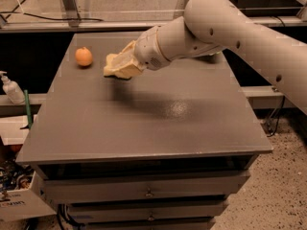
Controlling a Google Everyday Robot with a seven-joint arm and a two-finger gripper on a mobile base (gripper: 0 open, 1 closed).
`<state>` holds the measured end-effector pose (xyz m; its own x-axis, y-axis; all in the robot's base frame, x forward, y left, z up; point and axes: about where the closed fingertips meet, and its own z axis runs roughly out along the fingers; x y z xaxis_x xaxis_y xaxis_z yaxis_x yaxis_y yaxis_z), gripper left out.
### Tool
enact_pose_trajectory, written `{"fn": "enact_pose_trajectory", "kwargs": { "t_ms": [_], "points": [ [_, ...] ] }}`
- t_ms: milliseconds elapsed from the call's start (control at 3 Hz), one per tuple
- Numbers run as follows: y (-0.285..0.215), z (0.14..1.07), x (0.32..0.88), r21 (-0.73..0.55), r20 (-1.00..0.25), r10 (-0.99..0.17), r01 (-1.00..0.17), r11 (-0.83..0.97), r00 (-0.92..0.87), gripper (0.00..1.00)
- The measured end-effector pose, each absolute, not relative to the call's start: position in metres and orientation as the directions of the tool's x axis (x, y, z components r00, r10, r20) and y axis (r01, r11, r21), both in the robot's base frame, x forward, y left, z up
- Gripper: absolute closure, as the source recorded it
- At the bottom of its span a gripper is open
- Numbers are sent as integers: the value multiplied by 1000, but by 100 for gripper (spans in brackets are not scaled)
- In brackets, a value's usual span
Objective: Move sponge near orange
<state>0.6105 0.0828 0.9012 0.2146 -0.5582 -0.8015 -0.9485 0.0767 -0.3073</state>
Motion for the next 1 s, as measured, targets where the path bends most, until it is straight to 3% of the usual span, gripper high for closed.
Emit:
{"fn": "enact_pose_trajectory", "kwargs": {
  "t_ms": [1000],
  "points": [
    [113,873,674,-399,-735,-590,-917,-20,333,100]
  ]
}}
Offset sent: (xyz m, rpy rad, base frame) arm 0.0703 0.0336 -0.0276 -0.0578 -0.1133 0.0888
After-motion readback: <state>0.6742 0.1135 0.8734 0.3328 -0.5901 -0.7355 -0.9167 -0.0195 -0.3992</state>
